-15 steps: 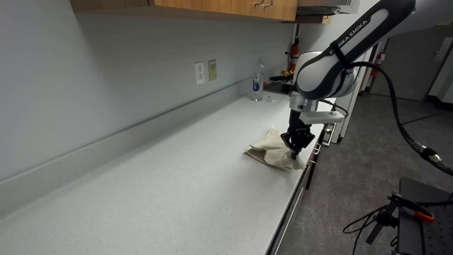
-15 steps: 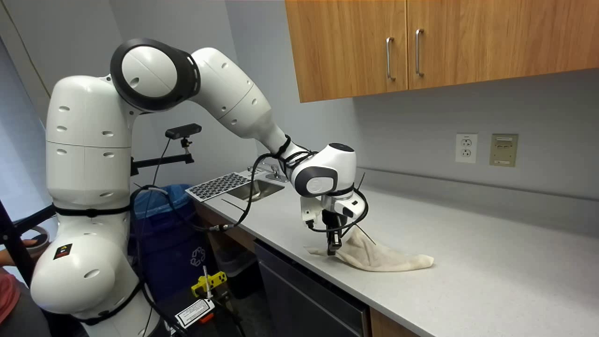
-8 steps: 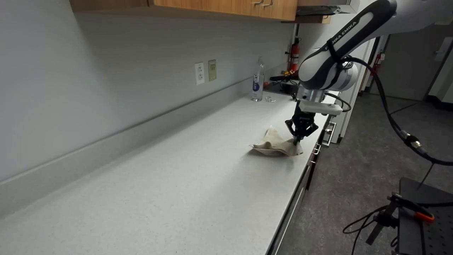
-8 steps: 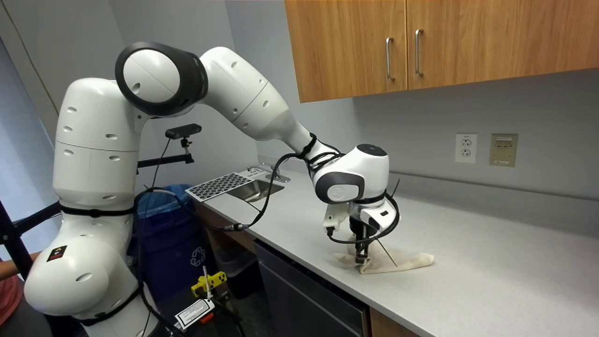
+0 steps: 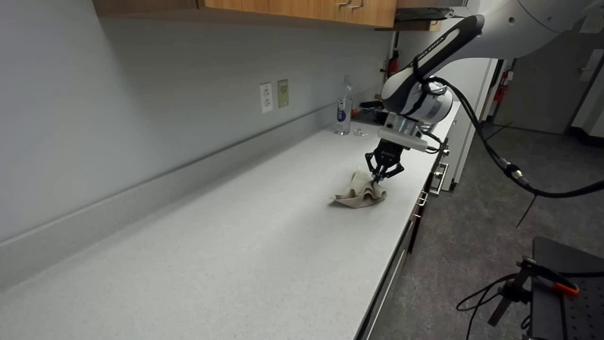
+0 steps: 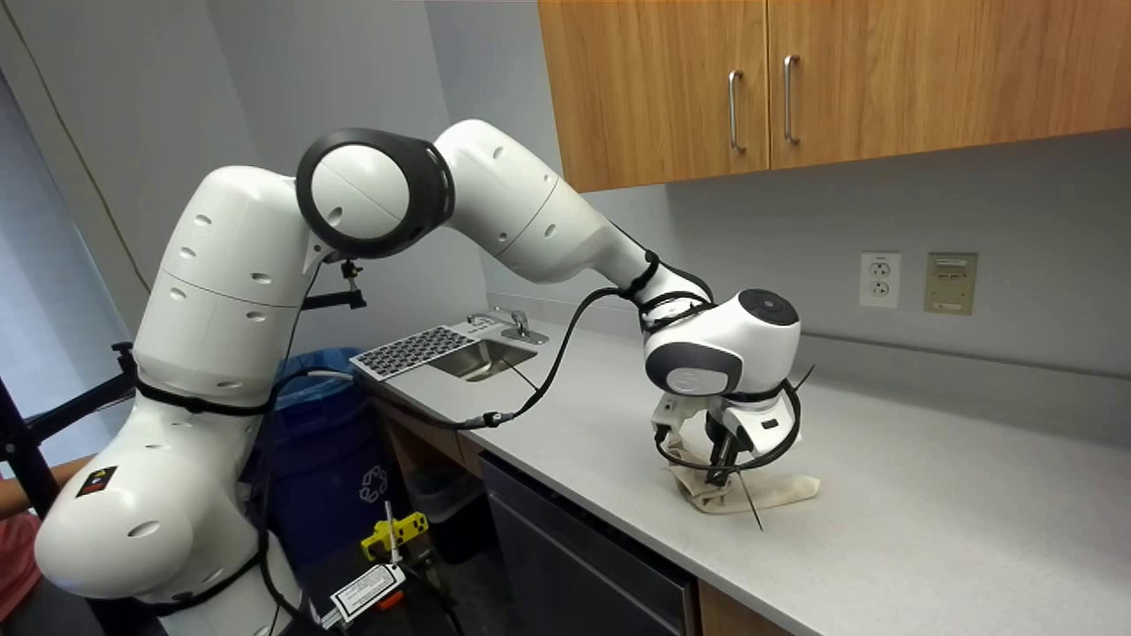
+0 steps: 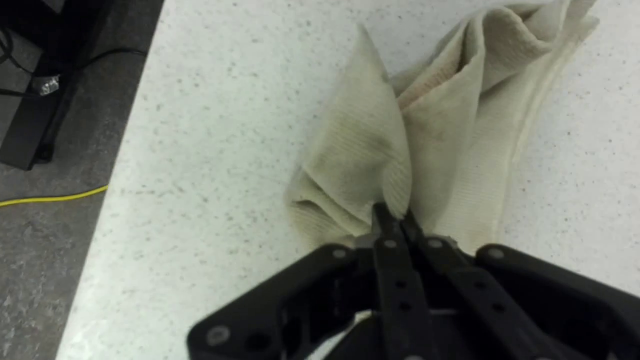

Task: Fold the towel into a triangle twice

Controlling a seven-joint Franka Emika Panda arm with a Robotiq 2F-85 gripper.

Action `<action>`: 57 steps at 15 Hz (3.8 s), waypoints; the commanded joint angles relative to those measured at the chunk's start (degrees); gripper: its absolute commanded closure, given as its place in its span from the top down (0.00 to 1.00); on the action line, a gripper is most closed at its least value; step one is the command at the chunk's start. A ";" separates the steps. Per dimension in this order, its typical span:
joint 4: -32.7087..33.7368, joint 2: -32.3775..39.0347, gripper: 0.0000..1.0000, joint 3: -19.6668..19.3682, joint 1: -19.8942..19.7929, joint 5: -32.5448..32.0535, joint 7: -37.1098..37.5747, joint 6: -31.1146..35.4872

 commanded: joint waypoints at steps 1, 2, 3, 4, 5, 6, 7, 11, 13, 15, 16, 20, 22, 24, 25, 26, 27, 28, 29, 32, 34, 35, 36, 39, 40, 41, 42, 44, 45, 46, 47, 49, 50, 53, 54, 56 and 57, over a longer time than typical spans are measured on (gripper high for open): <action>6.82 3.39 0.01 -1.01 -0.20 -0.32 4.69 -5.91; 7.47 3.56 0.01 -1.33 -0.17 -0.45 5.73 -7.07; 8.02 3.65 0.01 -1.48 -0.37 -0.11 6.54 -8.12; 8.64 3.71 0.01 -1.52 -0.79 0.58 7.33 -9.35; 9.04 3.59 0.01 -1.72 -1.07 1.07 8.26 -10.30; 9.42 3.53 0.01 -1.85 -1.34 1.53 9.23 -11.09; 9.54 3.28 0.01 -2.14 -1.55 1.98 10.70 -11.56; 10.43 3.63 0.01 -1.61 -2.95 5.93 13.98 -11.73; 10.64 3.83 0.01 -1.42 -3.58 8.99 14.85 -12.45; 10.71 3.88 0.01 -1.22 -4.47 12.82 15.46 -13.86; 10.50 3.82 0.01 -1.33 -4.77 14.70 15.79 -14.48; 8.59 3.61 0.01 -2.51 -4.83 20.51 17.59 -13.81; 7.73 3.82 0.01 -3.18 -4.66 22.86 19.26 -12.76; 7.19 4.21 0.01 -4.13 -4.20 24.13 21.28 -11.71; 6.95 4.38 0.01 -4.83 -3.77 24.14 22.73 -10.93; 6.95 4.59 0.01 -5.21 -3.67 24.28 24.06 -10.69; 6.90 4.66 0.01 -5.61 -3.51 24.25 25.59 -10.30; 6.92 4.74 0.01 -5.88 -3.44 24.07 27.01 -10.01; 6.96 4.81 0.01 -6.11 -3.29 23.72 28.71 -9.77; 7.09 4.90 0.01 -5.91 -3.48 24.10 32.46 -9.77; 7.36 5.06 0.01 -5.57 -3.78 24.79 34.37 -9.77; 7.47 5.11 0.01 -5.44 -3.88 25.18 35.22 -9.65; 7.59 5.17 0.01 -5.32 -4.03 25.74 35.86 -9.50; 8.22 5.43 0.01 -5.23 -4.36 28.49 37.27 -8.28; 8.55 5.59 0.01 -5.22 -4.42 29.35 37.66 -7.72; 9.02 5.86 0.01 -5.29 -4.45 30.01 38.17 -7.30; 9.26 6.00 0.01 -5.24 -4.50 30.78 38.52 -6.83; 9.95 6.35 0.01 -5.12 -4.60 32.04 39.12 -6.32; 10.17 6.42 0.01 -4.88 -4.71 32.74 38.74 -6.28; 10.34 6.46 0.28 -4.87 -4.62 33.15 38.14 -6.05; 10.74 6.65 0.30 -5.02 -4.57 33.14 38.64 -6.43; 11.13 6.64 0.43 -5.10 -4.44 33.27 38.39 -6.25; 11.09 6.42 0.51 -5.29 -4.20 32.91 38.31 -5.83; 10.96 5.71 0.73 -6.17 -3.37 31.33 38.96 -3.67; 10.86 5.55 0.80 -6.29 -3.22 31.05 39.14 -2.84; 10.74 5.41 0.95 -6.72 -2.73 29.93 39.81 -1.14; 10.75 5.37 1.00 -6.64 -2.74 29.81 39.66 -0.63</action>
